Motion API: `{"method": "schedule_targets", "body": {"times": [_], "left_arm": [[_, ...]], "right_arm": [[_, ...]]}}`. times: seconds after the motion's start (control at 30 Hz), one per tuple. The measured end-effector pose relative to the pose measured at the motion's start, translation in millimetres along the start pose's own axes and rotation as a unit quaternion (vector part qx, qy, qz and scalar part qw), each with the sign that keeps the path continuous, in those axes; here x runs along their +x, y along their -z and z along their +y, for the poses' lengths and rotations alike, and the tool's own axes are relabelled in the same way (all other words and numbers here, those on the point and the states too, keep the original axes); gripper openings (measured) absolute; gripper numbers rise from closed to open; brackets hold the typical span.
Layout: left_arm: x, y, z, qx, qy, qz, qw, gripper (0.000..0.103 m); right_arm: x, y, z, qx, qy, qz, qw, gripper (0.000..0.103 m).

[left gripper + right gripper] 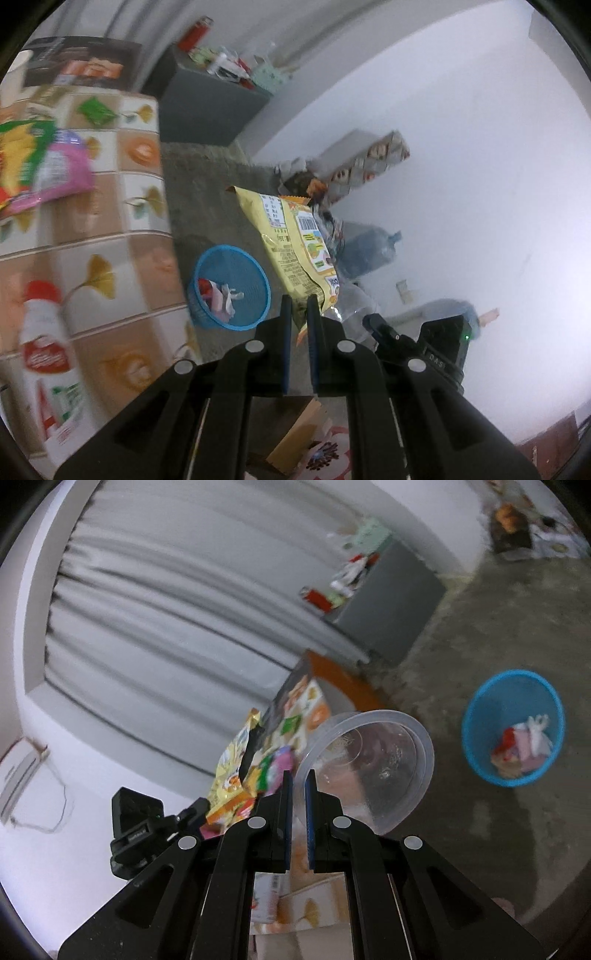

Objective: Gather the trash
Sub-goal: 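Carry bowl and packet to the blue wastebasket and release both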

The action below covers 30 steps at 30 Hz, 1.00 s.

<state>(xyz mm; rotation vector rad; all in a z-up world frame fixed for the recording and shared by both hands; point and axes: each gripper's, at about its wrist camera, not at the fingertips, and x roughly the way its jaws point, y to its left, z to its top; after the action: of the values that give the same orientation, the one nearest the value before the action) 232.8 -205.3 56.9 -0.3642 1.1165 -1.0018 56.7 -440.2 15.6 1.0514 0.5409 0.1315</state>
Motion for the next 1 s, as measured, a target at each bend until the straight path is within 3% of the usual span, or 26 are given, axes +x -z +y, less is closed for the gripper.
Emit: {"method": "schedule_targets", "body": {"times": [0.43,0.77,0.83,0.87,0.9,0.93,0.97,1.0], "left_arm": [[129,-18,-20,0.027,-0.05,0.082,0.995,0.007],[223,-40,-7,0.026,-0.08,0.132,0.9876,0.008],[245,-50,-5,0.024,-0.084,0.133,0.9873,0.009],[252,-54,-5,0.025,-0.084,0.132,0.9873,0.014],[263,-58,-4,0.026,-0.088,0.132,0.987,0.028],[271,-61,-2,0.026,-0.095,0.128,0.9869,0.036],[280,-63,1,0.024,-0.107,0.122,0.9864,0.042],[285,-64,5,0.019,-0.12,0.117,0.9857,0.042]], "right_arm": [[-12,-19,-91,0.085,0.074,-0.011,0.994,0.005],[37,-47,-163,0.154,0.126,0.031,0.979,0.005],[48,-54,-174,0.165,0.121,0.038,0.978,0.009],[58,-61,-183,0.17,0.126,0.044,0.976,0.017],[68,-65,-192,0.173,0.138,0.049,0.974,0.028],[73,-67,-199,0.174,0.147,0.052,0.972,0.046],[82,-68,-212,0.172,0.166,0.059,0.969,0.052],[89,-68,-223,0.175,0.181,0.068,0.965,0.052]]}}
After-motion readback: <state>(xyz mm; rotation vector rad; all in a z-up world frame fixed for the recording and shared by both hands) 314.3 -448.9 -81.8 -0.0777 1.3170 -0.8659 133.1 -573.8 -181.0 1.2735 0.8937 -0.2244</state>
